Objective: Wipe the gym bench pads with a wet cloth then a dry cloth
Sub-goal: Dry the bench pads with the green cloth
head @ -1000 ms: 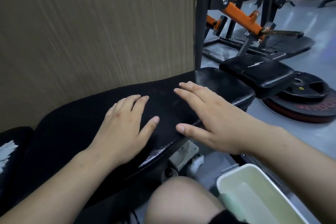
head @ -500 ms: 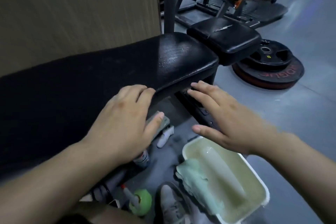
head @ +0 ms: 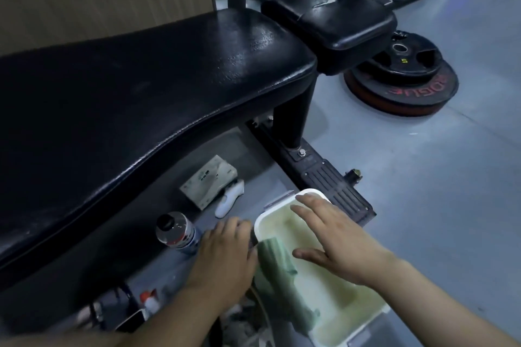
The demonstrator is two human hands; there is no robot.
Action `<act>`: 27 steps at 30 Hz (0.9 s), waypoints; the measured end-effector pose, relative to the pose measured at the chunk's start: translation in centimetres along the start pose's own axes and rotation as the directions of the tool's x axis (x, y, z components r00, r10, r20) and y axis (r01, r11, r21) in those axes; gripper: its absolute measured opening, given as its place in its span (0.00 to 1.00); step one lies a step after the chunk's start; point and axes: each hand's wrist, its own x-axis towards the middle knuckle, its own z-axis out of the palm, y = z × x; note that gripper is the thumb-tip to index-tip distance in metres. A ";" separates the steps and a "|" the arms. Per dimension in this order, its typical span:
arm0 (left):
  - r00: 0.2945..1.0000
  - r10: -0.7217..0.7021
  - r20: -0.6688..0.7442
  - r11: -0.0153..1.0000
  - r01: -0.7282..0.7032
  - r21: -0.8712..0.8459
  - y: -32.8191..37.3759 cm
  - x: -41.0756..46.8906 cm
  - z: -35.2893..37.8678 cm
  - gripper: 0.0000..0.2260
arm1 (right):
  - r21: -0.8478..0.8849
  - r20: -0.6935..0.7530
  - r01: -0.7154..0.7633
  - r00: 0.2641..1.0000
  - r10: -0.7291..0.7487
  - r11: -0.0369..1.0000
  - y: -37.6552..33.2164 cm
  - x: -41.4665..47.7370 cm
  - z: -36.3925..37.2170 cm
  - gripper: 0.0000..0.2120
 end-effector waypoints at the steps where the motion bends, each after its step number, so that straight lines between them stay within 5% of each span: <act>1: 0.996 -0.031 0.079 0.999 0.029 0.017 -0.3 0.5 0.4 0.15 | 0.012 0.008 -0.017 1.000 0.017 1.000 0.4 0.2 0.7 0.38; 9: 0.946 -0.089 0.311 0.992 0.111 -0.054 -2.6 3.0 4.9 0.19 | 0.096 0.109 -0.072 0.992 0.062 0.993 2.3 1.6 6.1 0.36; 16: 0.924 -0.040 0.380 0.990 0.087 -0.108 -2.7 4.5 7.4 0.16 | 0.116 0.225 -0.099 0.972 0.071 0.988 3.5 3.7 9.4 0.34; 23: 0.921 -0.012 0.390 0.979 0.091 -0.184 -2.9 5.2 7.4 0.08 | 0.351 0.231 -0.091 0.973 0.008 0.932 3.9 4.4 10.5 0.15; 27: 0.923 0.002 0.386 0.987 0.060 -0.149 -2.2 5.4 6.7 0.12 | 0.441 0.186 -0.134 0.981 0.055 0.887 3.3 4.6 9.7 0.08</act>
